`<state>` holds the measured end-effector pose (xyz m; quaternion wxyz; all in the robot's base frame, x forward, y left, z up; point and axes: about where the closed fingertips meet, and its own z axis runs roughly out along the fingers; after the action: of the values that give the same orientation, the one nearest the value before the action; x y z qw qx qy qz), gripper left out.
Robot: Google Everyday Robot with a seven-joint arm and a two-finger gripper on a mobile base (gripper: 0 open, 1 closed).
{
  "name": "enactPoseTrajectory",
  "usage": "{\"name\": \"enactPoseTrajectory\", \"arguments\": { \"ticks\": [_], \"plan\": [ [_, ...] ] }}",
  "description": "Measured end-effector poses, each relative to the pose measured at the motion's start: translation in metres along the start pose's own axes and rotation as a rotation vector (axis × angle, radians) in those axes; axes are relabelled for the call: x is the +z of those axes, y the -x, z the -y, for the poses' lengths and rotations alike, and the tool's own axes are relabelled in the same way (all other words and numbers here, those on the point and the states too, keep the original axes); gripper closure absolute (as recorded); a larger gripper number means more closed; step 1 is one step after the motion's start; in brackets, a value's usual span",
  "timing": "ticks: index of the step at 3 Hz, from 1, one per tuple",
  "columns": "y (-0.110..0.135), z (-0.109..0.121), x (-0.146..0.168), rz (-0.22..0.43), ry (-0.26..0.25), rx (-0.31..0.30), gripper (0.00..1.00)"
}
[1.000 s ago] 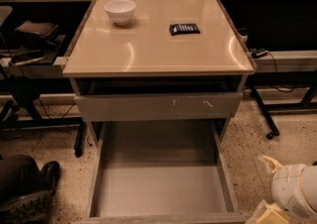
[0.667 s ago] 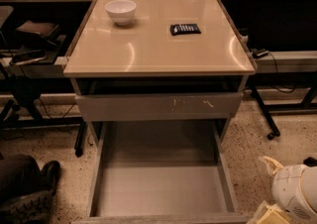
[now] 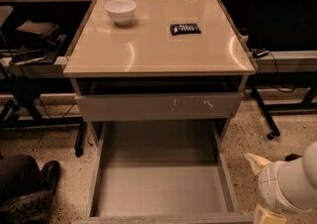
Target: Close middle drawer
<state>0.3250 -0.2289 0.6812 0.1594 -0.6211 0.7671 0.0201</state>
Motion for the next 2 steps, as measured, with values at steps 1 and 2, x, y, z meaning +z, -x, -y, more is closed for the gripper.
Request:
{"name": "enactPoseTrajectory", "arguments": {
  "ticks": [1, 2],
  "plan": [
    [-0.0095, 0.0066, 0.0018, -0.065, -0.005, -0.081, 0.0],
    [-0.0078, 0.0068, 0.003, -0.059, 0.002, -0.08, 0.0]
  ]
}}
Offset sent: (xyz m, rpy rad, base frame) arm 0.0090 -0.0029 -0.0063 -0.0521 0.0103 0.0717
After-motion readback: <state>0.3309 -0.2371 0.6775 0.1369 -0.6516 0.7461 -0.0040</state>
